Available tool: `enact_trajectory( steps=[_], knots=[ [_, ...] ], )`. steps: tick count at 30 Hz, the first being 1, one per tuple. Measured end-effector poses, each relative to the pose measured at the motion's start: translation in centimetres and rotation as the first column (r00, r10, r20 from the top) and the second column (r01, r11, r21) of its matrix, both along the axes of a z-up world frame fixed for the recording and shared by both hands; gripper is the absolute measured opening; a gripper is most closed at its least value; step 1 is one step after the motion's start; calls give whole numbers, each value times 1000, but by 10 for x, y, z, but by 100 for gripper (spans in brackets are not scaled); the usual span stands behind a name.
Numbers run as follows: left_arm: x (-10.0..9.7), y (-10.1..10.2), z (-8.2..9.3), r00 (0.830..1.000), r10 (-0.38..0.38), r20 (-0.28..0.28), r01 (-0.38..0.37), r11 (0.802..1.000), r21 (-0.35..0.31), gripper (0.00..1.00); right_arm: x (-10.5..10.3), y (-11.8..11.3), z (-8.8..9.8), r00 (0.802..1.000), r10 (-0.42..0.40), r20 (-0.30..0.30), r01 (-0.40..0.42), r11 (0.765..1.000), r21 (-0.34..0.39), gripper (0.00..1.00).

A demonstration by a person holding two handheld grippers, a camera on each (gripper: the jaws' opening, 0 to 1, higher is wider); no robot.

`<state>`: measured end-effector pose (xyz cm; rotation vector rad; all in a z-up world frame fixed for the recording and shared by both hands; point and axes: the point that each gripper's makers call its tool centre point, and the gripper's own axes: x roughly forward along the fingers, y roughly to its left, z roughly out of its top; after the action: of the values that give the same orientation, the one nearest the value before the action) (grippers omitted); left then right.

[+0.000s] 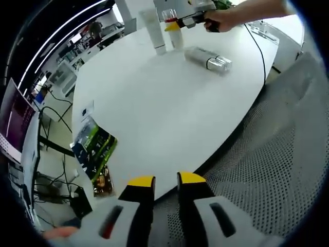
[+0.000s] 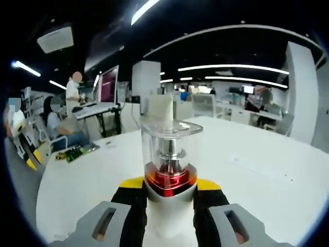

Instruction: Arrange the skincare products in the storage area until every visible bottle or jar stands upright without overlapping.

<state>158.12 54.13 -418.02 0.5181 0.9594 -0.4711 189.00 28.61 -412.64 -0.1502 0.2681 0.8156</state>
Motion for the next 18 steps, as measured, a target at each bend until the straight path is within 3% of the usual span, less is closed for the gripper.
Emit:
enact_trajectory(
  steps=[2,8,18],
  knots=[
    [0,0,0,1000,0,0,0,1000,1,12,-1,0,0,999,15,30,-15,1000,-3,30],
    [0,0,1,1000,0,1,0,1000,2,11,-1,6,-1,996,75,47,-73,997,-28,31],
    [-2,1,-1,1000,-2,-11,2,1000,14,10,10,7,-2,998,64,21,-63,997,-35,32]
  ],
)
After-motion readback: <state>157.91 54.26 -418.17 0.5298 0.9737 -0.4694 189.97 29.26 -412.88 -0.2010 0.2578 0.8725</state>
